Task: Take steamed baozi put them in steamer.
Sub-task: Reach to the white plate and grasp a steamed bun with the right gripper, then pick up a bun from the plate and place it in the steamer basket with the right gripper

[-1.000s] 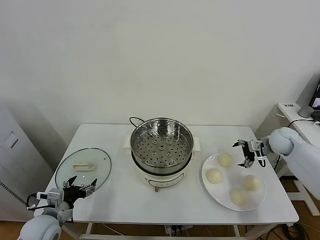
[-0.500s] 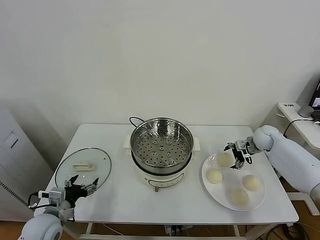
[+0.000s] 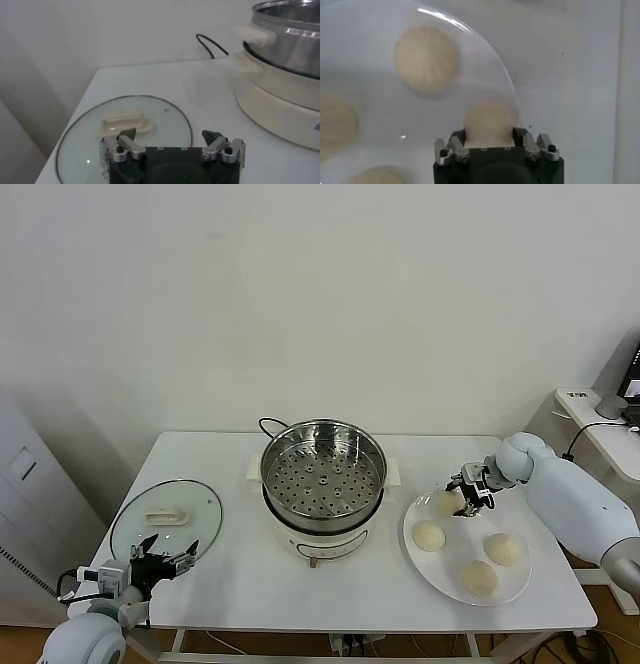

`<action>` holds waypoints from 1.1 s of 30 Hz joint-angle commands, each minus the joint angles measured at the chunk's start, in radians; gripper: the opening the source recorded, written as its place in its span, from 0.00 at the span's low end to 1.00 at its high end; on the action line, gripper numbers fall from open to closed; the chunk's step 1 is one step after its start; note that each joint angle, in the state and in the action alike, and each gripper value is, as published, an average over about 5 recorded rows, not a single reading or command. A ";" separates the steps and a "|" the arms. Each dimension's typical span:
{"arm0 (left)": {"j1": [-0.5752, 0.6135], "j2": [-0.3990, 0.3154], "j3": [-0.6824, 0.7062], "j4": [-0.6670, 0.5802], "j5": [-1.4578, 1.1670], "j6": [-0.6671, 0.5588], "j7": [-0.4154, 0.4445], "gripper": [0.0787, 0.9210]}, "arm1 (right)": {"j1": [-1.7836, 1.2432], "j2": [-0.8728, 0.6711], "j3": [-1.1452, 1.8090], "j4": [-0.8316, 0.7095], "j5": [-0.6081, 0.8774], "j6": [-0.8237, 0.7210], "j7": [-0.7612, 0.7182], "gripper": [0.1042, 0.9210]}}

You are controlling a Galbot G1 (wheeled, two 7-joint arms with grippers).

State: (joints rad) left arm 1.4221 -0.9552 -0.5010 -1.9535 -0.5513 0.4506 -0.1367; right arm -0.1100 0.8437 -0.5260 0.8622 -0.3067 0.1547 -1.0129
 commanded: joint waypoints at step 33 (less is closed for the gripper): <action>-0.004 0.009 0.023 -0.013 0.002 0.006 -0.002 0.88 | 0.681 0.382 -0.348 -0.112 0.207 0.709 -0.248 0.45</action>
State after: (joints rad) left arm 1.4182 -0.9469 -0.4783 -1.9679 -0.5501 0.4565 -0.1384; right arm 0.4660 1.0043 -0.8754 0.8841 -0.0658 0.5897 -1.1938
